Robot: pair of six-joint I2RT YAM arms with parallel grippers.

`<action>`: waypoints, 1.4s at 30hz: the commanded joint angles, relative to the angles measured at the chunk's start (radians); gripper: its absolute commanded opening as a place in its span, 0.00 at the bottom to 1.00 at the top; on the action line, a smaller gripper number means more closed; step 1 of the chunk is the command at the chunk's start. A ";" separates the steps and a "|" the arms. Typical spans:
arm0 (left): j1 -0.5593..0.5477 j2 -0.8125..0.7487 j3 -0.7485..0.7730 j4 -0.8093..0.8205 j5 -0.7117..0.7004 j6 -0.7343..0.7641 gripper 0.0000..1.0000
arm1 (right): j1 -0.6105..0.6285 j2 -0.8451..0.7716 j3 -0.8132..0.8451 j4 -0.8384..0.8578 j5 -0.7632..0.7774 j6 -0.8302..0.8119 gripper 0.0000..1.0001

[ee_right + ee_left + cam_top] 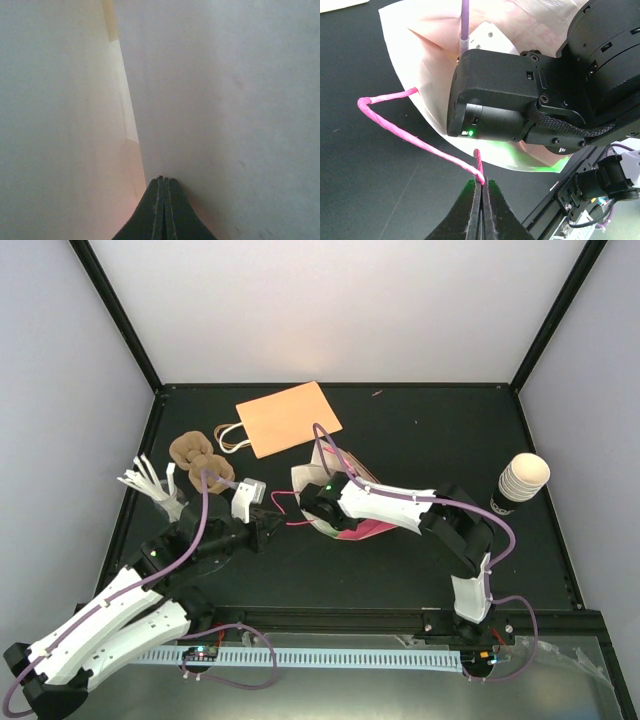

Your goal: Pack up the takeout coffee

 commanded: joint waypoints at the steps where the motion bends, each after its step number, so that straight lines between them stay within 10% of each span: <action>1: 0.005 -0.010 0.052 0.012 0.017 0.002 0.01 | -0.018 0.013 -0.002 -0.047 0.093 0.010 0.01; 13: 0.005 -0.037 0.024 -0.014 0.028 -0.021 0.02 | -0.046 0.029 -0.071 0.091 -0.016 -0.109 0.01; 19: 0.005 -0.042 0.000 -0.007 0.051 -0.033 0.02 | -0.049 0.109 0.021 -0.143 0.175 0.114 0.01; 35: 0.005 0.073 -0.130 0.084 0.160 -0.076 0.02 | 0.003 0.124 -0.104 0.170 -0.104 -0.125 0.01; 42: 0.005 0.016 -0.048 -0.051 0.023 -0.033 0.43 | 0.006 0.117 -0.123 0.216 -0.154 -0.149 0.01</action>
